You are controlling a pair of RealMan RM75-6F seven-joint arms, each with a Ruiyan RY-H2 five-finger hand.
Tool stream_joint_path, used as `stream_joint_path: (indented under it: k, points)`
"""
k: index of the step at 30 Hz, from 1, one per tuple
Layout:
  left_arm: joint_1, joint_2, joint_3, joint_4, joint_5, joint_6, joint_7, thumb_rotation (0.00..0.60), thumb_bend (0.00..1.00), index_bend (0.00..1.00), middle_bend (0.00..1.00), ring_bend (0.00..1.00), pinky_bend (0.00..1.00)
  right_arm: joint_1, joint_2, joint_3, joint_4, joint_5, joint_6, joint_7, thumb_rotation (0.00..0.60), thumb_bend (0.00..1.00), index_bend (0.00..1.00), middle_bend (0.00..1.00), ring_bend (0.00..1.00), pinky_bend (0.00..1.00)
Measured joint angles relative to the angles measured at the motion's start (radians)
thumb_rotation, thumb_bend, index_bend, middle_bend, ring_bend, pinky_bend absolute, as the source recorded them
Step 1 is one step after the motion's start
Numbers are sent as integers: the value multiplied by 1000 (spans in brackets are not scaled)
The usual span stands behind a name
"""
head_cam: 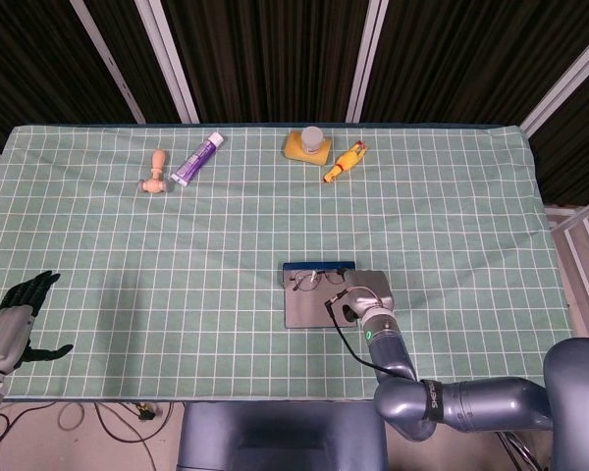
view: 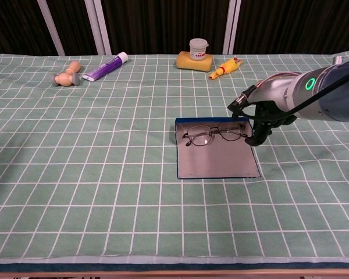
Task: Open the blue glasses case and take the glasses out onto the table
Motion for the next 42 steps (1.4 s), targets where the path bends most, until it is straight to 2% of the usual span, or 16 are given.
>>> stream_joint_path:
  k: [5,13,21,29,35,42]
  points:
    - [3,-8,0,5,3,12,18,600,0,0,0,0,0,-11,-10,-12,32,-110,15,29,600,350,210,883,999,1000]
    - [4,-23,-3,12,-8,20,50,600,0,0,0,0,0,-10,-55,-9,172,-152,-65,58,600,351,228,909,1000,1000]
    - [2,-30,-6,14,-22,16,69,600,0,0,0,0,0,11,-117,26,286,-107,-136,73,600,388,304,910,1000,1000]
    - [0,-28,-8,13,-28,10,65,600,0,0,0,0,0,39,-168,68,372,-29,-179,75,600,423,305,910,1000,1000]
    - [-2,-25,-9,15,-30,4,56,600,0,0,0,0,0,54,-193,88,419,10,-190,66,600,469,341,910,1000,1000]
    - [-3,-23,-9,15,-31,-1,49,600,0,0,0,0,0,59,-209,97,448,33,-196,56,600,470,357,909,1000,1000]
